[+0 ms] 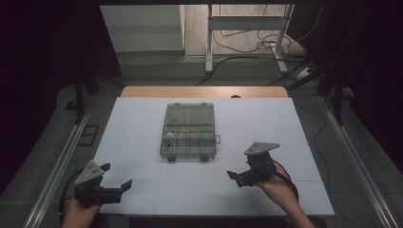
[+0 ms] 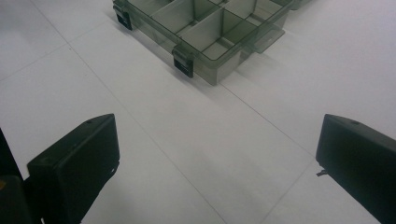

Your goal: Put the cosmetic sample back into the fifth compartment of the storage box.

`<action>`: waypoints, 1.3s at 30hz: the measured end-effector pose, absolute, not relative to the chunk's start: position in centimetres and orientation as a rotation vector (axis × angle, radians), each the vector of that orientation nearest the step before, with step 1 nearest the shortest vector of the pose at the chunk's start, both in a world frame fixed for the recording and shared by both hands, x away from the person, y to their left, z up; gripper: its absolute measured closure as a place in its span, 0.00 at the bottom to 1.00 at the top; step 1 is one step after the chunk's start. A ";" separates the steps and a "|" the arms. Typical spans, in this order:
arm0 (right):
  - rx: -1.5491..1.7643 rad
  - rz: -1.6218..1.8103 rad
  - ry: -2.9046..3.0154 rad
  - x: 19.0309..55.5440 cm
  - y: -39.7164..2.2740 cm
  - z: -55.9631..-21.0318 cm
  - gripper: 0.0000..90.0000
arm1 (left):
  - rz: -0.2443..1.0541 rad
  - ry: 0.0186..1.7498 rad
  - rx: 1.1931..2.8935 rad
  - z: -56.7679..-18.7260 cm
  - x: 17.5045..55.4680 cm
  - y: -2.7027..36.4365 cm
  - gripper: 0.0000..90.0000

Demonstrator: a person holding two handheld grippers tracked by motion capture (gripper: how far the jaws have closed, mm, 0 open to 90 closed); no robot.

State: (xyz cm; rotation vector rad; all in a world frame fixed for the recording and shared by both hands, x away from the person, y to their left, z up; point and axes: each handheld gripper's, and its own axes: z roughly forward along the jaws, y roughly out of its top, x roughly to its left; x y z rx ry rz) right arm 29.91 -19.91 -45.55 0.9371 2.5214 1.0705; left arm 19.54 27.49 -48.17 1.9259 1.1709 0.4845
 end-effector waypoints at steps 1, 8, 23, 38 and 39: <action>0.936 1.072 2.519 29.9 -20.0 -45.6 0.00 | 0.485 1.171 1.926 -48.2 19.5 27.5 0.00; 0.953 1.056 2.501 29.2 -21.3 -45.7 0.00 | 0.486 1.171 1.927 -48.2 19.5 27.5 0.00; 1.009 1.057 2.421 27.6 -24.8 -45.4 0.00 | 0.486 1.175 1.926 -48.2 19.6 27.5 0.00; 1.077 1.033 2.330 26.0 -28.1 -45.7 0.00 | 0.484 1.179 1.924 -48.2 19.6 27.5 0.00; 1.088 1.028 2.321 25.9 -28.4 -45.7 0.00 | 0.484 1.180 1.924 -48.2 19.6 27.5 0.00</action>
